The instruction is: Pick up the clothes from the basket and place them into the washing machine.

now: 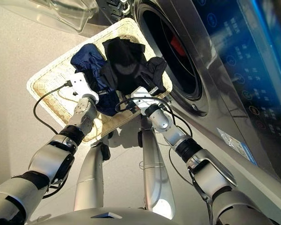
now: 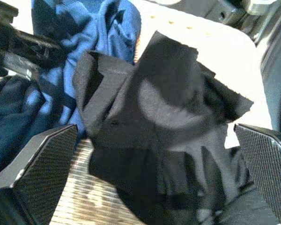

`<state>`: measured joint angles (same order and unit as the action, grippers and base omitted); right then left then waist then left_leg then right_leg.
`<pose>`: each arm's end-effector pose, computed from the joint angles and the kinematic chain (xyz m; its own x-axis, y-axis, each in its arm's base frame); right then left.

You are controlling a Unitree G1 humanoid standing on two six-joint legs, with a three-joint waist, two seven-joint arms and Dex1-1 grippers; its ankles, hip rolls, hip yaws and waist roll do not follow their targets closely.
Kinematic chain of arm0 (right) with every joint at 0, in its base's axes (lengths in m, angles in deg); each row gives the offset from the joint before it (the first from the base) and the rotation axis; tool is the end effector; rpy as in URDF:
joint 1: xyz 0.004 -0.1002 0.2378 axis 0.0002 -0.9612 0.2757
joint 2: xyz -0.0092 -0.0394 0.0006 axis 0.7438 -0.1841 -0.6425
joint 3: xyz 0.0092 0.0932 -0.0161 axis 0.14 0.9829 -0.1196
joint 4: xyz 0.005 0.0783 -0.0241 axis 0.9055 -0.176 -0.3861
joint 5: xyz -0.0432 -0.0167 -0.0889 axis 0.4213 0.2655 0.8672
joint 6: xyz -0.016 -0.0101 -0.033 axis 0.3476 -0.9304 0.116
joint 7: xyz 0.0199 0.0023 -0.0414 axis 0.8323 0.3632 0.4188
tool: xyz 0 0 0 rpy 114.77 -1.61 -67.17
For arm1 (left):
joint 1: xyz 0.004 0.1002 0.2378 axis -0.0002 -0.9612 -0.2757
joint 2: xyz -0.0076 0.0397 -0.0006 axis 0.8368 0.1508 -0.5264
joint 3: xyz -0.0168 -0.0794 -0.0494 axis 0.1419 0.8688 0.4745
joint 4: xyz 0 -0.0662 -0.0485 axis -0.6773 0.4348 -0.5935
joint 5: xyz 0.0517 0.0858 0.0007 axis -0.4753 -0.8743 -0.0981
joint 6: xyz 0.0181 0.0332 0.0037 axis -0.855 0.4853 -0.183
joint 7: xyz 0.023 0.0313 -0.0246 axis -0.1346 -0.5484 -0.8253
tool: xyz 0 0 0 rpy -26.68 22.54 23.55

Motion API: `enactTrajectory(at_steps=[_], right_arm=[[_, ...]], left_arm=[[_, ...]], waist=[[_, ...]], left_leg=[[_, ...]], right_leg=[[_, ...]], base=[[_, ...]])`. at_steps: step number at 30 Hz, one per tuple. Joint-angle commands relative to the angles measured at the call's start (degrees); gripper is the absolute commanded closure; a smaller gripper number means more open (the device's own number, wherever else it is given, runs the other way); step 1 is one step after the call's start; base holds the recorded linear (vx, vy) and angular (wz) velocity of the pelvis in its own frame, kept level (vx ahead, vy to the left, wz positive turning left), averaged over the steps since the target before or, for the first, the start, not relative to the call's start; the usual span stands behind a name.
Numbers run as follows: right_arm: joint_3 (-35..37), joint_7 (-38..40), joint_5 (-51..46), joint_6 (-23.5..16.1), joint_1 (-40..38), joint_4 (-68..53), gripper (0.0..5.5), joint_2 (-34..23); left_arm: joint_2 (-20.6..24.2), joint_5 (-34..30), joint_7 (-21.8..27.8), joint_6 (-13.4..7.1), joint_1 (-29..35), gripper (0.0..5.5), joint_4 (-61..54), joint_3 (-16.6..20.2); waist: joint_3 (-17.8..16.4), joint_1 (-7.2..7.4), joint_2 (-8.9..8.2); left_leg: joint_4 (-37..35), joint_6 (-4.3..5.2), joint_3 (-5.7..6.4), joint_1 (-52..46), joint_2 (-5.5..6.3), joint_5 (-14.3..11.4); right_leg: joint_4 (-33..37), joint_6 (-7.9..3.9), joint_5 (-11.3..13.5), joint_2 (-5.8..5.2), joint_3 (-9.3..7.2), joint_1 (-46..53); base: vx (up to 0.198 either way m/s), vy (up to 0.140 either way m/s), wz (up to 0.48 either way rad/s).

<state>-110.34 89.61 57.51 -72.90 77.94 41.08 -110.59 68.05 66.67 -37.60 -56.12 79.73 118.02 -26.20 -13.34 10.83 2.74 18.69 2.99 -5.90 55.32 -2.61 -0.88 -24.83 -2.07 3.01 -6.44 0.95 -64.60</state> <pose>0.2859 -0.1189 0.0914 0.8349 0.5281 0.1552 -0.3718 0.7489 -0.5485 0.3268 0.1269 0.0897 0.9984 0.0566 -0.0035 -0.0549 0.9504 -0.3060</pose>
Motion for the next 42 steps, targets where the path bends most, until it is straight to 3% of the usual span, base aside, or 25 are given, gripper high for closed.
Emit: enactTrajectory(at_steps=[1, 9, 14, 20, 25, 32, 33, 35, 36, 42], right_arm=[[1.1, 1.9, 7.3, -1.5, 3.2, 0.8, 0.00, 0.2], [-2.5, 2.8, 16.6, -0.1, 4.5, 6.2, 0.00, 1.2], [-5.5, 2.6, 22.3, 0.3, 6.5, 7.6, 0.00, 1.6], [-7.0, 3.2, 24.4, 0.0, 9.1, 7.6, 0.00, 2.4], [-7.0, 5.4, 26.0, 0.3, 12.1, 8.5, 0.00, 3.7], [-4.6, 9.2, 27.2, 1.8, 16.7, 13.3, 0.00, 6.3], [-4.1, 9.2, 26.8, 1.9, 17.0, 13.4, 0.78, 6.4], [-2.8, 9.8, 25.8, 2.4, 17.7, 15.0, 4.29, 6.9], [-2.3, 10.2, 25.5, 2.6, 18.0, 15.3, 5.50, 7.0], [0.9, 12.2, 23.2, 3.4, 16.4, 15.9, 5.50, 7.3]], left_arm=[[1.0, 4.3, 1.5, -4.4, -1.5, 5.50, -7.1, 1.7], [-0.2, 13.1, 4.3, -6.3, -6.9, 5.50, -23.0, 0.1], [-1.9, 20.1, 6.4, -6.0, -9.3, 5.50, -31.8, -1.5], [-2.8, 25.1, 7.9, -5.4, -12.4, 5.50, -41.3, -5.7], [-2.6, 29.1, 8.7, -5.3, -14.3, 5.50, -46.3, -8.8], [-0.1, 32.4, 10.8, -3.7, -18.3, 5.50, -53.6, -14.1], [0.3, 32.8, 11.0, -3.4, -18.9, 5.50, -54.4, -14.6], [1.2, 33.6, 11.5, -2.9, -19.9, 5.50, -56.0, -15.7], [1.7, 33.7, 11.7, -2.8, -20.2, 5.50, -56.7, -16.2], [2.4, 32.9, 11.0, -3.2, -21.5, 5.50, -57.5, -15.4]], waist=[[-0.8, -1.12, 0.69], [0.0, -4.34, 1.93], [0.4, -5.67, 2.21], [1.0, -7.16, 2.99], [1.3, -8.30, 4.15], [1.6, -10.27, 6.24], [1.6, -10.44, 6.39], [1.7, -10.98, 6.82], [1.8, -11.24, 6.97], [1.7, -11.64, 7.13]], left_leg=[[0.1, 1.15, 4.53, -6.5, -1.70, -2.8], [-6.1, 2.30, 4.12, -14.9, -1.09, -0.6], [-6.7, 2.03, 3.98, -17.6, -0.79, -0.6], [-6.1, 1.64, 4.67, -18.5, -0.25, -1.0], [-6.5, 1.52, 4.55, -19.4, 0.01, -0.7], [-6.4, 1.24, 4.76, -19.8, 0.54, -0.4], [-6.3, 1.24, 4.77, -19.8, 0.62, -0.3], [-6.1, 1.16, 4.93, -19.6, 0.75, -0.2], [-6.2, 1.16, 4.95, -19.7, 0.81, -0.2], [-6.2, 1.15, 5.14, -19.9, 0.95, 0.1]], right_leg=[[4.9, -4.59, 5.3, -2.45, -1.54, 4.0], [8.7, -5.26, 5.9, -4.22, -3.98, 11.8], [9.2, -5.34, 5.6, -4.57, -4.65, 14.7], [9.2, -5.48, 5.6, -5.13, -4.73, 16.0], [9.5, -5.63, 5.7, -5.51, -4.66, 16.7], [9.3, -5.77, 5.9, -6.17, -4.55, 17.1], [9.4, -5.77, 5.9, -6.21, -4.49, 17.2], [9.5, -5.81, 6.1, -6.35, -4.37, 17.3], [9.6, -5.82, 6.2, -6.39, -4.29, 17.3], [9.5, -5.91, 6.3, -6.58, -4.38, 17.6]], base=[[0.000, 0.000, 0.000], [-0.003, -0.010, 0.043], [-0.004, -0.002, 0.036], [0.000, 0.000, 0.000], [0.000, 0.000, 0.000], [-0.004, 0.008, 0.018], [0.000, 0.000, 0.000], [0.000, 0.000, 0.000], [0.000, 0.000, 0.000], [0.000, 0.000, 0.000]])
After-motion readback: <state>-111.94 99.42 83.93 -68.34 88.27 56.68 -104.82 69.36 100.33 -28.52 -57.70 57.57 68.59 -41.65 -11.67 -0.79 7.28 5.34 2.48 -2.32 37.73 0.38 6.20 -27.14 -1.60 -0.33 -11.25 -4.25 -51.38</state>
